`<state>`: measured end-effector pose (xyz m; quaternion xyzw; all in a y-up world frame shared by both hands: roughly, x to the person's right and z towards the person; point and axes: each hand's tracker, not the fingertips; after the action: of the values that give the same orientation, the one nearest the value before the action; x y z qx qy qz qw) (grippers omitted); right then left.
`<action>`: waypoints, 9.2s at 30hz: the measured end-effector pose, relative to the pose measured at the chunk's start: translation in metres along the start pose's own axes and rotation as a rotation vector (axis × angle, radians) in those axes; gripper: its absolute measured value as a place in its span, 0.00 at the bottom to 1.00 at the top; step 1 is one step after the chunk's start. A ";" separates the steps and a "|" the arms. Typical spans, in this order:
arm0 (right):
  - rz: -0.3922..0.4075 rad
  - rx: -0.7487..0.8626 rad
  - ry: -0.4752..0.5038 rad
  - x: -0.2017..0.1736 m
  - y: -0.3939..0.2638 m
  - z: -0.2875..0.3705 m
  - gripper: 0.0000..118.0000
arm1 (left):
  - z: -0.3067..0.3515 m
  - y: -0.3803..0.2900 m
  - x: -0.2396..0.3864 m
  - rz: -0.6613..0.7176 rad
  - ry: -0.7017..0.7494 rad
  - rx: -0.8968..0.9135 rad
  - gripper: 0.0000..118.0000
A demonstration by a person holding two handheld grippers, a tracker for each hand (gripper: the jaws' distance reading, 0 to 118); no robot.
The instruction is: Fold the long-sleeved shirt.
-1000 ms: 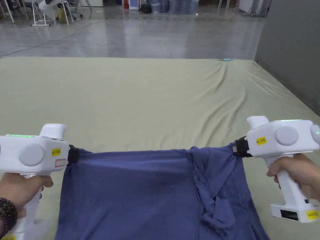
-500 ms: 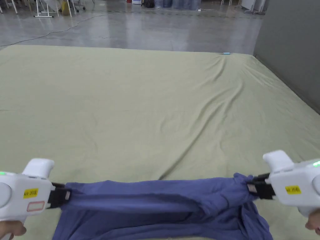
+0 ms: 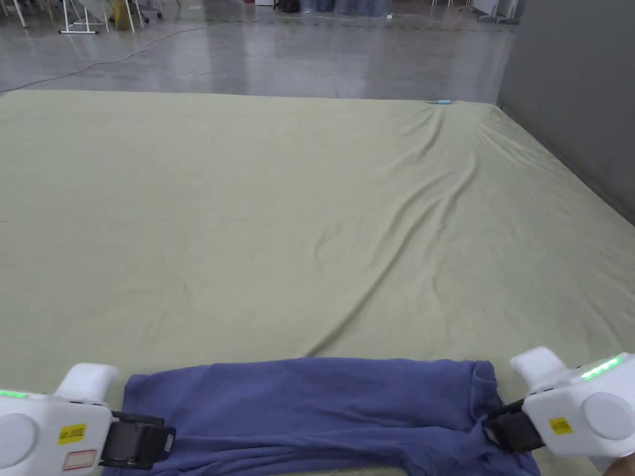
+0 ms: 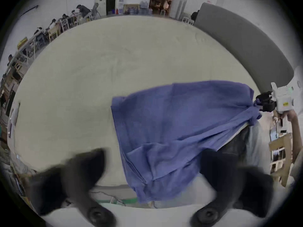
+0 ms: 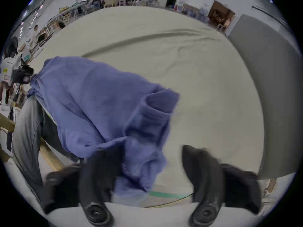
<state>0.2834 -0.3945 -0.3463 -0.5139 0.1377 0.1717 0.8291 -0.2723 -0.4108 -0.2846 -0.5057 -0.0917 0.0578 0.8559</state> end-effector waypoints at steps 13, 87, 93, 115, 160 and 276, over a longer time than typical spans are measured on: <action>-0.260 0.453 0.084 -0.013 0.059 0.081 0.00 | 0.064 0.050 0.035 0.023 -0.036 0.308 0.00; -0.257 0.393 0.266 -0.037 0.071 0.076 0.00 | -0.045 0.097 0.113 0.307 -0.657 0.017 0.00; -0.264 0.402 0.256 -0.023 0.053 0.080 0.00 | -0.140 0.091 0.163 0.245 -0.473 -0.160 0.13; -0.248 0.383 0.280 -0.022 0.042 0.075 0.00 | -0.086 0.072 0.153 0.075 -0.359 -0.042 0.00; -0.286 -0.043 0.527 -0.102 0.074 -0.088 0.00 | -0.101 0.041 0.022 0.498 -0.561 -0.020 0.92; -0.318 1.000 -0.310 -0.122 0.029 0.062 1.00 | 0.028 0.010 0.138 -0.060 0.317 0.950 1.00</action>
<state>0.1639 -0.3442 -0.2930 -0.0403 -0.0005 0.0316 0.9987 -0.1436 -0.3558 -0.2662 -0.0596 0.0613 -0.0087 0.9963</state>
